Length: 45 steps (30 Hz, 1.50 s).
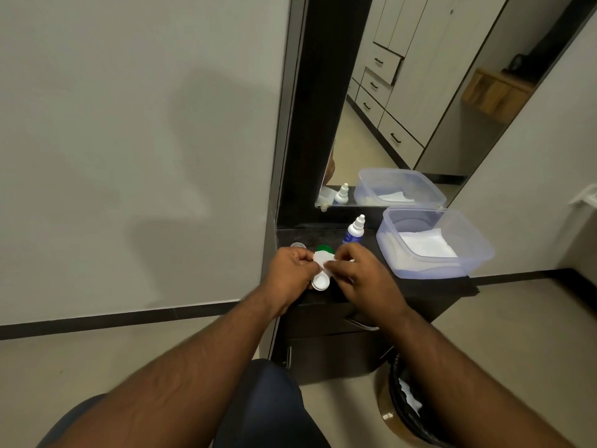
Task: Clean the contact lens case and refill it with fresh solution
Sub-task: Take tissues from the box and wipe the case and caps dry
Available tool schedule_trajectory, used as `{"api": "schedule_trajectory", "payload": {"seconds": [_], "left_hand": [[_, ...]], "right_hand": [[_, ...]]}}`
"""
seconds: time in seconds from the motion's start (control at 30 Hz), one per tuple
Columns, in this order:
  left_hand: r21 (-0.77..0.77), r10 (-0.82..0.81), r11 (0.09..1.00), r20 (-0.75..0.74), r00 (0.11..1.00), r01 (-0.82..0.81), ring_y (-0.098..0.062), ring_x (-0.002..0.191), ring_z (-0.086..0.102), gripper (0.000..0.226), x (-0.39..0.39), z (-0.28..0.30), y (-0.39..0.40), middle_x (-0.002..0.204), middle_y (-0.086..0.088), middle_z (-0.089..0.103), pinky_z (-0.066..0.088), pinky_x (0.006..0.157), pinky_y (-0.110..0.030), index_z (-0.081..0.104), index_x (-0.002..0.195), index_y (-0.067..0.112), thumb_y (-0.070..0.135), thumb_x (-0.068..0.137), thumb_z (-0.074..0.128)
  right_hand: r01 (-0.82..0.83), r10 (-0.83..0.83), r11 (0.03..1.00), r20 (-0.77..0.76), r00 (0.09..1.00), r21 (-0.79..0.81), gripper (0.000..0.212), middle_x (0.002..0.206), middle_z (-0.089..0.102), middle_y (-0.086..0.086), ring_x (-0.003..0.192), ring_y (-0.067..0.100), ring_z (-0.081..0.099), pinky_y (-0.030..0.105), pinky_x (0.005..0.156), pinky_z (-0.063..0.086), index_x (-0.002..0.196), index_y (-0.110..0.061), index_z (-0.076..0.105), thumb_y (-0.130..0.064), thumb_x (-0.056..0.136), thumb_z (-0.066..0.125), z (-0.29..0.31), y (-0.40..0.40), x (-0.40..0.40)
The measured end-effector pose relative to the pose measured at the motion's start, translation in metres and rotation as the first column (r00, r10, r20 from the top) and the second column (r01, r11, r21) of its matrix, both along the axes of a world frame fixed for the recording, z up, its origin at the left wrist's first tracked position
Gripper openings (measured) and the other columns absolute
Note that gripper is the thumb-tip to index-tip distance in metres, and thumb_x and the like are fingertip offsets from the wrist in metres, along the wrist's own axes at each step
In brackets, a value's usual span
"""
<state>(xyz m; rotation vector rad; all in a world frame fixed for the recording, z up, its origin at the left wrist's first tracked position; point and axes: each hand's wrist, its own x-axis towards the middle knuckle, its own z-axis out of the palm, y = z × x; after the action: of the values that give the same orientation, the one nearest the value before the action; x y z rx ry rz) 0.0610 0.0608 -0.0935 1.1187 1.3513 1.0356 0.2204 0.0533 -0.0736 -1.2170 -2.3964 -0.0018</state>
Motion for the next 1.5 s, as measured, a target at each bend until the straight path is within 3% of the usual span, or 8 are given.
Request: {"api": "schedule_trajectory", "payload": {"seconds": [0.5,0.73,0.87,0.97,1.07,1.27,1.37,1.5], "left_hand": [[-0.004,-0.052,0.999,0.001,0.999,0.052,-0.017,0.074,0.065,0.009,-0.002,0.005,0.002,0.089,-0.015,0.070,0.056,0.064,-0.026,0.071,0.090,0.002,0.000,0.084,0.065],[0.038,-0.027,0.999,-0.015,1.000,0.028,-0.012,0.059,0.060,0.015,0.001,0.004,0.000,0.070,-0.008,0.067,0.052,0.052,-0.017,0.071,0.081,0.003,-0.006,0.083,0.060],[0.045,-0.032,0.998,-0.013,0.999,0.033,-0.022,0.069,0.065,0.018,0.000,0.001,0.001,0.080,-0.014,0.071,0.057,0.069,-0.034,0.073,0.079,0.010,-0.003,0.083,0.062],[0.061,-0.041,0.997,-0.016,0.999,0.042,-0.024,0.075,0.067,0.015,0.000,0.000,0.000,0.084,-0.014,0.073,0.057,0.074,-0.036,0.074,0.083,0.008,-0.002,0.083,0.063],[0.084,-0.056,0.995,-0.035,0.998,0.058,-0.021,0.080,0.068,0.014,-0.002,-0.002,-0.001,0.089,-0.011,0.073,0.058,0.075,-0.030,0.074,0.090,0.005,0.001,0.086,0.062],[0.093,-0.048,0.994,-0.085,0.995,0.056,-0.018,0.079,0.067,0.014,-0.002,-0.001,-0.002,0.088,-0.010,0.072,0.056,0.070,-0.025,0.074,0.091,0.004,0.000,0.085,0.062],[0.105,-0.047,0.993,-0.097,0.994,0.057,-0.012,0.073,0.063,0.015,0.000,0.001,-0.002,0.085,-0.007,0.070,0.052,0.061,-0.015,0.073,0.092,0.003,-0.002,0.085,0.062],[0.100,-0.031,0.994,-0.091,0.995,0.040,-0.016,0.080,0.067,0.015,0.001,0.001,-0.002,0.089,-0.007,0.071,0.056,0.069,-0.022,0.073,0.095,0.003,0.000,0.085,0.062]], "right_hand": [[-0.133,0.050,0.989,0.713,0.699,0.061,0.047,0.120,0.054,0.008,0.107,0.026,0.053,0.036,0.081,0.045,0.131,-0.021,0.050,-0.023,0.087,0.065,0.037,0.013,0.005],[0.378,-0.364,0.816,0.119,0.924,-0.437,0.027,0.103,0.068,0.002,0.090,0.021,0.062,0.027,0.072,0.046,0.114,-0.019,0.068,-0.019,0.089,0.058,0.020,0.000,-0.019],[-0.096,-0.767,0.465,-0.455,0.453,-0.880,0.024,0.100,0.069,0.016,0.090,0.027,0.065,0.037,0.081,0.055,0.112,-0.001,0.066,-0.001,0.092,0.053,0.015,-0.011,-0.029],[-0.471,-0.849,0.454,-0.528,0.029,-0.756,0.022,0.091,0.068,0.017,0.081,0.027,0.064,0.033,0.072,0.057,0.106,0.000,0.063,0.003,0.094,0.045,0.013,-0.027,-0.039],[-0.525,-0.848,0.496,-0.515,-0.123,-0.691,0.023,0.096,0.068,0.013,0.084,0.024,0.064,0.030,0.068,0.057,0.109,-0.005,0.063,-0.002,0.096,0.045,0.002,-0.035,-0.047],[-0.312,-0.762,0.395,-0.498,0.414,-0.864,0.034,0.117,0.065,0.013,0.107,0.028,0.062,0.034,0.092,0.051,0.122,-0.003,0.061,0.004,0.095,0.042,0.016,-0.017,-0.015],[0.142,-0.321,0.665,-0.109,0.941,-0.733,0.036,0.115,0.057,-0.002,0.106,0.016,0.056,0.011,0.079,0.043,0.126,-0.011,0.059,-0.002,0.095,0.044,0.037,-0.003,-0.008],[0.104,0.017,0.988,0.760,0.650,-0.112,0.035,0.125,0.047,0.007,0.106,0.028,0.055,0.038,0.076,0.045,0.126,-0.015,0.054,-0.021,0.092,0.057,0.057,0.001,-0.022]]}}
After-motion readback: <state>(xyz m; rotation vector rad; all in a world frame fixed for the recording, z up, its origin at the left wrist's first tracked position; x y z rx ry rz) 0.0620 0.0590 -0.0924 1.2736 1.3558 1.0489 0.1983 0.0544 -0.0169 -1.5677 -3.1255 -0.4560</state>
